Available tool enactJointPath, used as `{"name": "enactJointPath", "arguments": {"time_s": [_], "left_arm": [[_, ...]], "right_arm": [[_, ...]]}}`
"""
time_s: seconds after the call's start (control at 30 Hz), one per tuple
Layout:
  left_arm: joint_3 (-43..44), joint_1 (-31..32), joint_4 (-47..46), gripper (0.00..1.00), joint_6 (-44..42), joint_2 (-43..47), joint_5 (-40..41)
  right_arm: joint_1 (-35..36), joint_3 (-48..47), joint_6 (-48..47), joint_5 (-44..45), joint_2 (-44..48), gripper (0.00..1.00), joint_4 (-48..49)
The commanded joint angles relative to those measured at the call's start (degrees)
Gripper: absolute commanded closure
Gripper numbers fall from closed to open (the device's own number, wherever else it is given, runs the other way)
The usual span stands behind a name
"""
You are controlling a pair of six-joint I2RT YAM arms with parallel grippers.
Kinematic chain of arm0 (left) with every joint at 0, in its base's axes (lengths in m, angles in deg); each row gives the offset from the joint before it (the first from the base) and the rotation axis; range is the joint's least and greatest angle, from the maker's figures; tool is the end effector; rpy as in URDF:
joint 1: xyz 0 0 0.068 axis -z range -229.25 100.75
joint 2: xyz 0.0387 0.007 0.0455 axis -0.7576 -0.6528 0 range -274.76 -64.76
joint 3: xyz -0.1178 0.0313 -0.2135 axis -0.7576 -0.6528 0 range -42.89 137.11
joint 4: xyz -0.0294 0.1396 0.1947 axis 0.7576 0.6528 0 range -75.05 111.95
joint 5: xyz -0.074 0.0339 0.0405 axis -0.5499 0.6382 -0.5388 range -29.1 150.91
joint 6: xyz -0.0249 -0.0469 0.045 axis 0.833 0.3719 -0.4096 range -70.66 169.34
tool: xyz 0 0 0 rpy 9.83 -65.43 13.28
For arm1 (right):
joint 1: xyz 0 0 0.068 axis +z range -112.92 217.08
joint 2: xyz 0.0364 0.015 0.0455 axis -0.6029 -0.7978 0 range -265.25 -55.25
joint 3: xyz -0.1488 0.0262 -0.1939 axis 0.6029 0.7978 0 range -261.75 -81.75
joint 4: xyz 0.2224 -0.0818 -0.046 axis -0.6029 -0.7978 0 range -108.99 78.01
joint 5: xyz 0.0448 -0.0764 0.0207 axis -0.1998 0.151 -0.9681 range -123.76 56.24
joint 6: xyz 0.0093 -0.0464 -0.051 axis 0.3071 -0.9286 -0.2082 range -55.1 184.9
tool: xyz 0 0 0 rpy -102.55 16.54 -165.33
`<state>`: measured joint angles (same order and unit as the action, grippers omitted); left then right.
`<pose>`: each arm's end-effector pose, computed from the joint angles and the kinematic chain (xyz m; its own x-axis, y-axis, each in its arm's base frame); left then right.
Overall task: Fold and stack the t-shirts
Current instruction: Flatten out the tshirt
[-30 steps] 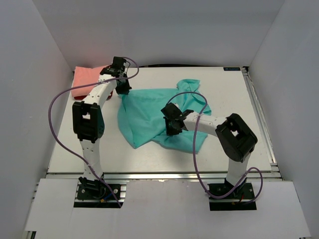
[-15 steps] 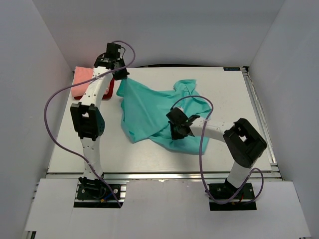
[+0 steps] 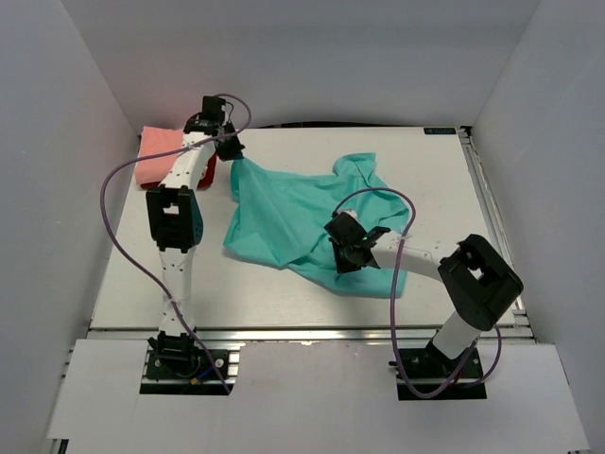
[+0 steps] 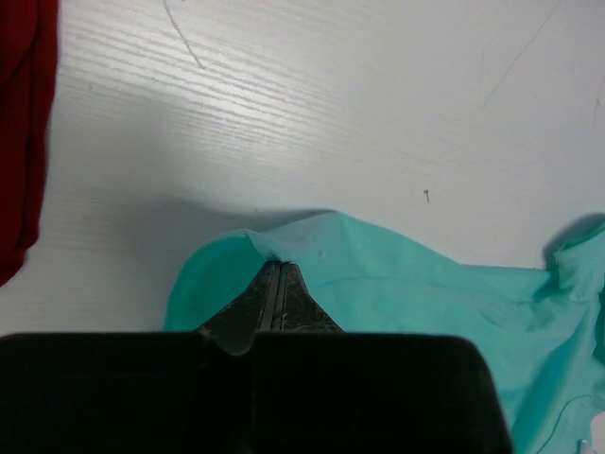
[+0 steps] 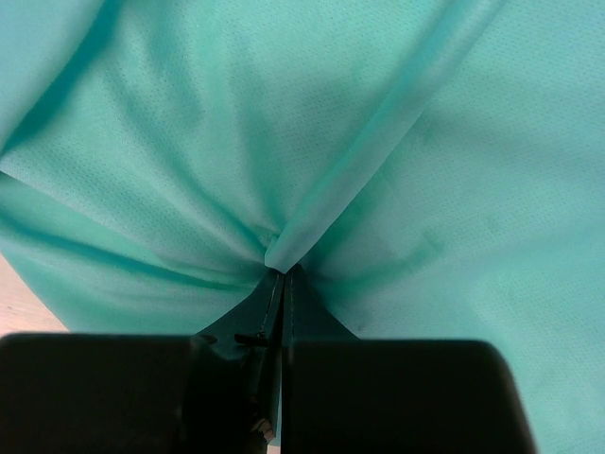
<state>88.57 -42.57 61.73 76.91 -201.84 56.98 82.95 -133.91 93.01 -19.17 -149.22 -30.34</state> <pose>0.4968 -0.0621 0.2088 -0.7705 -0.3747 -0.5157 -0.2245 0.9167 -0.3306 0.2240 0.2104 0.1330 -0.8189 -0.1892 -0.5418 -0.2512 0.9670 0.0419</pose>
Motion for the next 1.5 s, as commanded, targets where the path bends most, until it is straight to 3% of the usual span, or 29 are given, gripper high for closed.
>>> {"name": "enactJointPath", "arguments": {"time_s": [0.0,0.7,0.8,0.87,1.03,1.13,1.27,1.4,1.47], "left_arm": [[3.01,-1.58,-4.68,1.0,1.43,1.46,-1.0],[7.14,-5.97,-19.1,1.0,8.19,-10.58,-1.79],[6.45,-6.06,-21.81,0.84,8.55,-9.62,-4.42],[4.44,-5.97,-24.88,0.78,8.46,-6.46,-5.82],[4.59,-6.06,-23.77,0.39,6.36,3.1,-6.1],[6.53,-6.15,-19.65,0.36,4.86,6.2,-4.87],[5.31,-6.5,-11.47,0.38,2.76,11.98,-4.08],[-7.93,-6.59,-5.22,0.48,-1.9,22.71,-1.54],[-20.32,-6.59,-4.07,0.54,-4.09,28.15,0.83]], "right_arm": [[0.19,3.29,-0.61,1.85,1.77,1.0,-4.77],[0.28,9.01,-2.89,1.85,5.56,1.0,-1.78],[0.28,6.55,-4.38,2.29,4.77,1.0,-0.47],[0.28,3.23,-5.18,2.81,4.24,0.87,-0.2],[0.27,-6.7,-8.25,4.56,2.75,0.42,-1.77],[0.19,-13.48,-9.83,6.06,2.74,0.26,-4.14],[-1.65,-19.46,-10.8,7.65,3.79,0.22,-8.62],[-7.53,-17.11,-9.84,3.97,10.37,0.24,-10.04],[-11.23,-13.77,-9.57,2.99,14.84,0.27,-10.3]]}}
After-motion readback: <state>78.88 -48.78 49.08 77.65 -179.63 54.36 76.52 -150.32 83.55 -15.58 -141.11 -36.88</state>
